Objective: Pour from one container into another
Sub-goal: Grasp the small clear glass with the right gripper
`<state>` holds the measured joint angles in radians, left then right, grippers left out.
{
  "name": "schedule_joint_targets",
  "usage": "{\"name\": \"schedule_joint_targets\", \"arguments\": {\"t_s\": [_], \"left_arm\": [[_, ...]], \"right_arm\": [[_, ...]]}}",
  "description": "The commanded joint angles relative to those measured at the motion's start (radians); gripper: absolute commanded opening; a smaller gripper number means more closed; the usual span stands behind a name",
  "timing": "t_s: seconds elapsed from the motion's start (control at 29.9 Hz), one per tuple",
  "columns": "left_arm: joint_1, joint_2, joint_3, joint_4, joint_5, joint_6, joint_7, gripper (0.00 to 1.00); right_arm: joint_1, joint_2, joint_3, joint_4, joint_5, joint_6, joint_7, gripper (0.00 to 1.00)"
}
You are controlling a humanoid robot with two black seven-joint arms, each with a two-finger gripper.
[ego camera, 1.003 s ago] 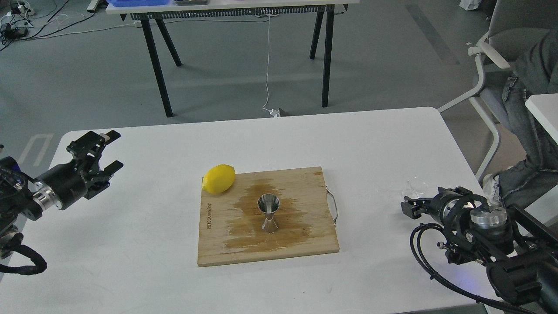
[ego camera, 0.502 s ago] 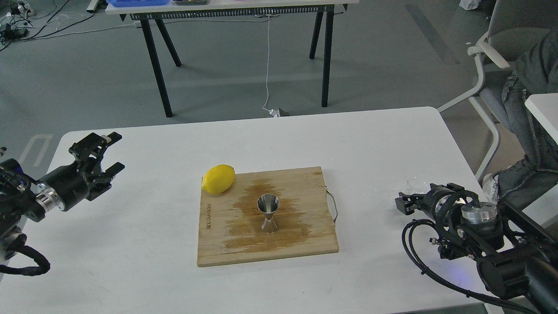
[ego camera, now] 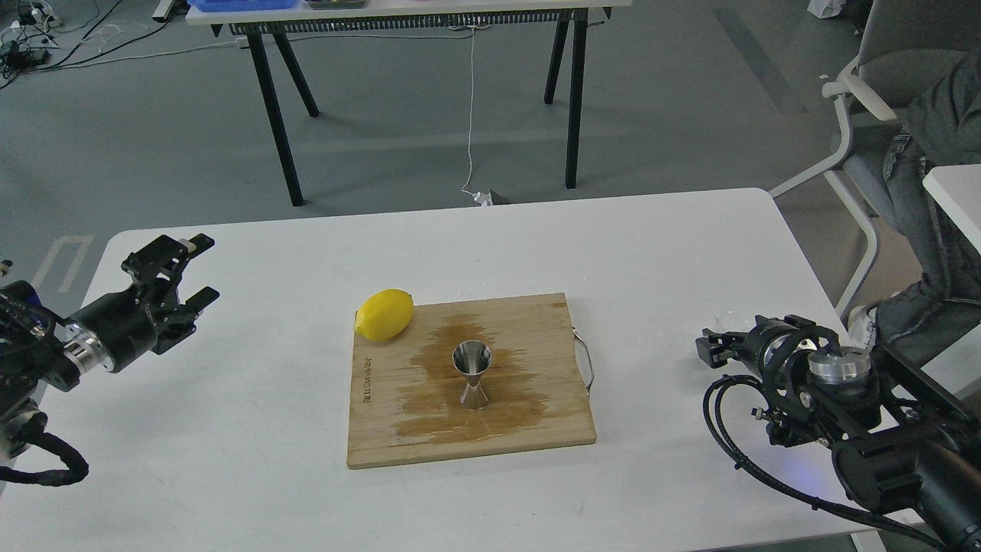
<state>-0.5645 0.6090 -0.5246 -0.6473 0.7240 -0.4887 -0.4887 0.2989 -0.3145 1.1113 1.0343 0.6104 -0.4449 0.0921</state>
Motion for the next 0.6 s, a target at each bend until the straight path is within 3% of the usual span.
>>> {"name": "schedule_joint_targets", "arguments": {"t_s": [0.0, 0.2, 0.43, 0.57], "left_arm": [[0.0, 0.0, 0.0, 0.0, 0.0, 0.0, 0.0, 0.99], [0.0, 0.0, -0.002, 0.0, 0.0, 0.0, 0.0, 0.99], [0.0, -0.003, -0.002, 0.001, 0.0, 0.0, 0.0, 0.99], [0.0, -0.008, 0.0, 0.003, 0.0, 0.0, 0.0, 0.99]], "right_arm": [[0.002, 0.005, -0.004, -0.002, -0.001, 0.0, 0.0, 0.82], [0.002, 0.005, -0.011, -0.01, -0.003, 0.002, 0.0, 0.81], [-0.003, 0.005, -0.011, -0.008, -0.02, 0.003, 0.0, 0.74], [-0.004, 0.006, -0.011, -0.008, -0.023, 0.006, 0.0, 0.62]]}}
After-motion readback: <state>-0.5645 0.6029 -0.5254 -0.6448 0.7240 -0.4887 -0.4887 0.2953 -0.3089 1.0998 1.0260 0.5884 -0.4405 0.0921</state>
